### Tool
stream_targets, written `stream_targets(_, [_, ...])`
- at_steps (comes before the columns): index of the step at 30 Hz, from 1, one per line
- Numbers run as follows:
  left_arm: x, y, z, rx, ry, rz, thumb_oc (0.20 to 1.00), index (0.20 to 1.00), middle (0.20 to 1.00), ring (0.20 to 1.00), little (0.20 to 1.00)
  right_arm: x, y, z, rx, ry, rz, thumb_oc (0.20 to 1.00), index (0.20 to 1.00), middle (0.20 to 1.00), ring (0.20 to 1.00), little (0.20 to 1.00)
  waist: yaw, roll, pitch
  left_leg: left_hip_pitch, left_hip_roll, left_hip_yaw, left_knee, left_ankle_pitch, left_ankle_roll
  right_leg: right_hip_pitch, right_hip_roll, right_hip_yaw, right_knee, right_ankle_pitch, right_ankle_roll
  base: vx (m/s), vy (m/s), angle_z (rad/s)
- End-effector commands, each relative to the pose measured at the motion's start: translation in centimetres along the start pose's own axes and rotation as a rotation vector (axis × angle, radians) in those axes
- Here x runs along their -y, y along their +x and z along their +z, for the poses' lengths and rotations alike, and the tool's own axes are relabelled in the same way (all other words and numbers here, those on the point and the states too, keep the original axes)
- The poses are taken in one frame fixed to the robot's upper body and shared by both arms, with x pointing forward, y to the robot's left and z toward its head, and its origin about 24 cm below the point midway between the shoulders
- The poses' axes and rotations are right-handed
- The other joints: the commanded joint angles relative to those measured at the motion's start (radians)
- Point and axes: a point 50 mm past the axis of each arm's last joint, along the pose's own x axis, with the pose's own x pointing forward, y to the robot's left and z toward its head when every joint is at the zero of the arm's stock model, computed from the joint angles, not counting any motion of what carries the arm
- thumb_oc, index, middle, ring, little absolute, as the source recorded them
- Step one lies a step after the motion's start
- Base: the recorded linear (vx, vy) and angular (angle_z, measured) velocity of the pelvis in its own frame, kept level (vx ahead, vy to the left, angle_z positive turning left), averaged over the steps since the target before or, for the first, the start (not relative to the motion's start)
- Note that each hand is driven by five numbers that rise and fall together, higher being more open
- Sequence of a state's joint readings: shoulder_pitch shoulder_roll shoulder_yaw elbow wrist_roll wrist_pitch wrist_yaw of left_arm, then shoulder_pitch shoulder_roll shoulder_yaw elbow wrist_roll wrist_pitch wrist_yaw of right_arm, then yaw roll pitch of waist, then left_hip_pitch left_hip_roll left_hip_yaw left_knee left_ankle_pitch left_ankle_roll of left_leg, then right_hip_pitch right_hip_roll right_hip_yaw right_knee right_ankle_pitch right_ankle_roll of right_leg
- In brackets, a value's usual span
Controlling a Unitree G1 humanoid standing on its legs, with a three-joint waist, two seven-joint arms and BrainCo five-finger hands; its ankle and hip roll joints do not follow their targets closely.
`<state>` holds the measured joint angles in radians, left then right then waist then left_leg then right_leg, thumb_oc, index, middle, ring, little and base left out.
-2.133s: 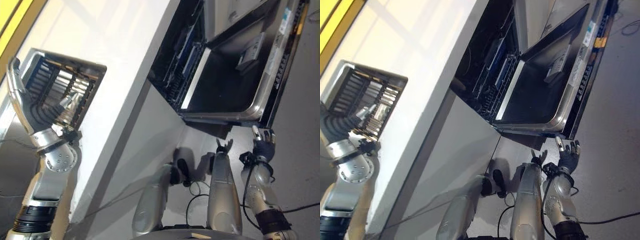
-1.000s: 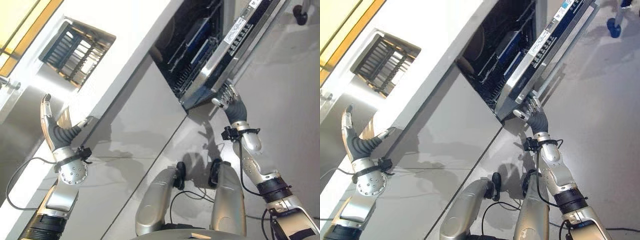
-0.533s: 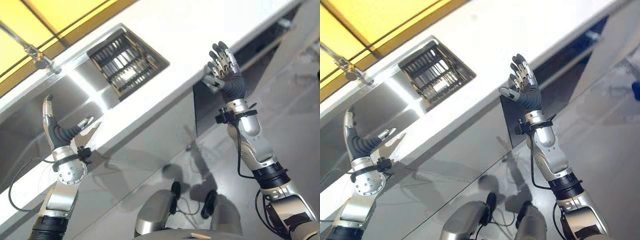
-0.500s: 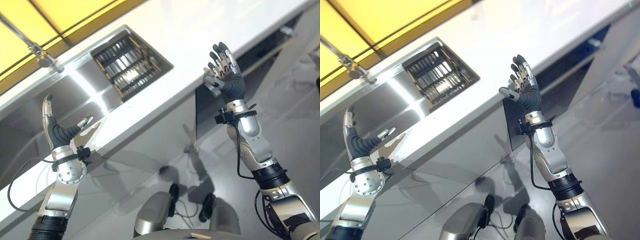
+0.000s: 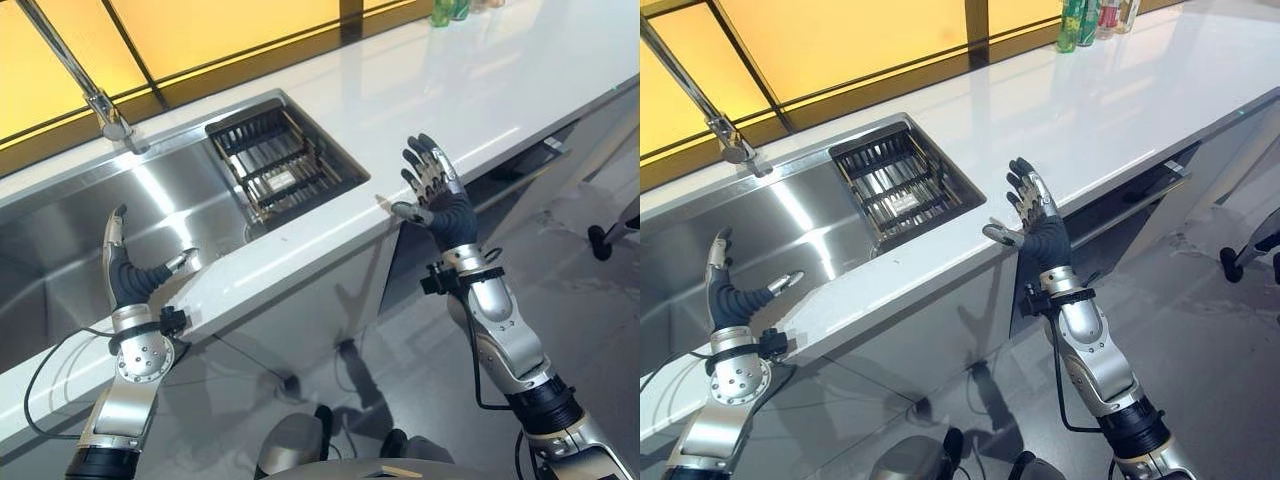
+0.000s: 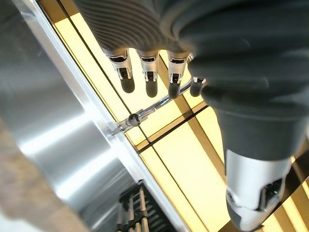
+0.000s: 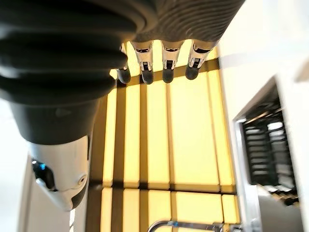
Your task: Pick up plates and place into dishwasher.
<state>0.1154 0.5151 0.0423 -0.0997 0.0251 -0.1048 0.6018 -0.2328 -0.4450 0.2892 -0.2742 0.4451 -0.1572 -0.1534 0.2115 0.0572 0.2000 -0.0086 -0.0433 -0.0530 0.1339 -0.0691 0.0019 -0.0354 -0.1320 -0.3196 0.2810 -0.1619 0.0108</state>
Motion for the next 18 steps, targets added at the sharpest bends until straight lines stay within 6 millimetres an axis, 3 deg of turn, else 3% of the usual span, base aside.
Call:
stream_targets(1, [-0.7,0.7,3.0,0.152,-0.098,-0.022,1.000,1.000,1.000,1.000,1.000,-2.1,1.5,2.8,0.153,0.012,0.104,1.000,1.000,1.000,1.000,1.000,0.019,-0.065,-0.055,0.009,-0.044,0.024,-0.022,-0.009,0.043,0.102,-0.024,0.040,-0.202,0.134,0.047,-0.02,0.099,0.11])
stream_targets(4, [0.3,0.6,3.7,0.159,-0.166,-0.081,1.000,1.000,1.000,1.000,1.000,-1.8,1.4,2.4,0.122,-0.018,0.064,1.000,1.000,1.000,1.000,1.000,0.028,-0.077,-0.076,0.016,-0.050,-0.006,-0.028,-0.006,0.050,0.105,-0.011,0.050,-0.173,0.111,0.038,0.00,0.057,0.24])
stream_targets(7, [2.0,0.7,4.6,0.148,-0.269,-0.190,1.000,1.000,1.000,1.000,1.000,-1.0,0.8,2.0,0.081,-0.054,-0.014,1.000,1.000,1.000,1.000,1.000,0.011,-0.098,-0.095,-0.004,-0.080,-0.090,0.002,-0.014,0.061,0.099,0.037,0.142,-0.173,0.097,0.020,0.04,-0.022,0.86])
stream_targets(9, [3.2,0.6,5.3,0.140,-0.348,-0.268,1.000,1.000,1.000,1.000,1.000,-0.3,0.3,1.9,0.065,-0.096,-0.049,1.000,1.000,1.000,1.000,1.000,0.000,-0.115,-0.107,-0.022,-0.095,-0.137,0.021,-0.016,0.054,0.096,0.053,0.205,-0.213,0.119,0.020,0.01,-0.060,1.52])
stream_targets(11, [4.2,0.4,6.0,0.148,-0.397,-0.309,1.000,1.000,1.000,1.000,1.000,0.0,0.0,1.7,0.046,-0.111,-0.073,1.000,1.000,1.000,1.000,1.000,-0.004,-0.123,-0.108,-0.042,-0.100,-0.167,0.044,-0.022,0.049,0.088,0.060,0.232,-0.206,0.126,0.023,-0.04,-0.080,1.58])
stream_targets(14, [4.4,0.3,6.4,0.136,-0.458,-0.315,1.000,1.000,1.000,1.000,1.000,0.4,0.3,1.4,0.014,-0.124,-0.083,1.000,1.000,1.000,1.000,1.000,0.016,-0.131,-0.119,-0.035,-0.086,-0.187,0.021,-0.011,0.031,0.094,0.059,0.203,-0.237,0.135,0.026,-0.08,-0.119,1.11])
stream_targets(18, [4.4,0.4,6.9,0.130,-0.511,-0.341,1.000,1.000,1.000,1.000,1.000,0.3,0.6,0.7,-0.027,-0.125,-0.094,1.000,1.000,1.000,1.000,1.000,0.041,-0.130,-0.136,-0.038,-0.067,-0.193,0.007,0.000,0.013,0.106,0.065,0.181,-0.274,0.144,0.025,-0.05,-0.134,0.26])
